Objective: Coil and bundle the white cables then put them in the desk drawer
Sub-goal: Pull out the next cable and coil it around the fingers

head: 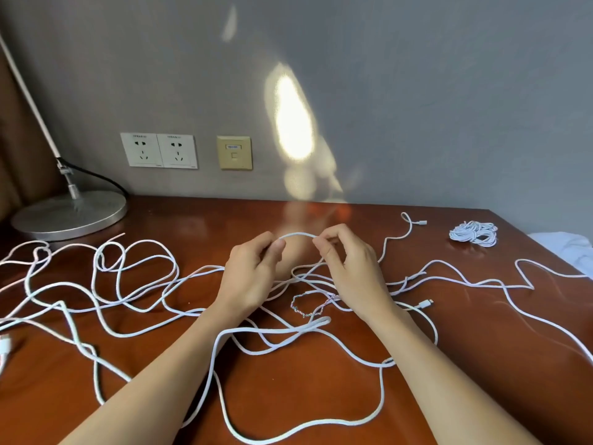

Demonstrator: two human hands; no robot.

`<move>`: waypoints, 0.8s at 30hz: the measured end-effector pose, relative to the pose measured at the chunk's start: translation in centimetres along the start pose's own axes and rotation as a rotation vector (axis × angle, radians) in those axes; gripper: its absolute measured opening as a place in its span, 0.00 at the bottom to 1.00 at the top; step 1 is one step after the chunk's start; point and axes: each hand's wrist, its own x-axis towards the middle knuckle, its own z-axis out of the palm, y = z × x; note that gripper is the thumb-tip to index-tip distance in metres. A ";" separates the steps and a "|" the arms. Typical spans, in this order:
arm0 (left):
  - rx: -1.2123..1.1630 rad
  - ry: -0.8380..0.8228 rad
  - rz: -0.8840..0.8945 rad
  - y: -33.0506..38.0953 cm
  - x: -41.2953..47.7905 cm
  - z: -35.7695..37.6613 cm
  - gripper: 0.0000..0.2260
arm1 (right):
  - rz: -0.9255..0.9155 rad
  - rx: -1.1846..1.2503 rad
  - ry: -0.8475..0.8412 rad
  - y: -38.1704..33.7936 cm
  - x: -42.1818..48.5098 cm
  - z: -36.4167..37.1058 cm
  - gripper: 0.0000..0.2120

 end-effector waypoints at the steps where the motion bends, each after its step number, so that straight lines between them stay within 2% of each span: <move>1: -0.039 0.009 -0.030 0.0 0.0 -0.1 0.16 | 0.002 0.014 0.004 0.0 -0.1 -0.1 0.05; 6: -0.298 -0.031 -0.131 0.0 0.1 -0.4 0.11 | -0.038 0.055 0.042 -0.2 -0.1 -0.1 0.07; 10: -0.487 -0.111 -0.214 0.8 0.0 -0.6 0.11 | -0.084 -0.007 0.126 -0.2 0.0 -0.2 0.09; 13: -0.635 -0.144 -0.311 1.1 0.1 -1.0 0.10 | -0.064 0.015 0.111 0.0 0.0 -0.2 0.11; 18: -0.578 -0.279 -0.295 1.4 -0.2 -1.0 0.18 | -0.073 0.015 0.080 0.2 -0.2 0.1 0.10; 20: -0.603 -0.259 -0.324 1.5 -0.3 -0.7 0.20 | -0.075 0.011 0.069 0.1 -0.2 0.2 0.10; 24: -0.866 -0.188 -0.448 1.7 0.0 -0.7 0.18 | -0.024 -0.030 -0.033 0.2 -0.5 0.5 0.13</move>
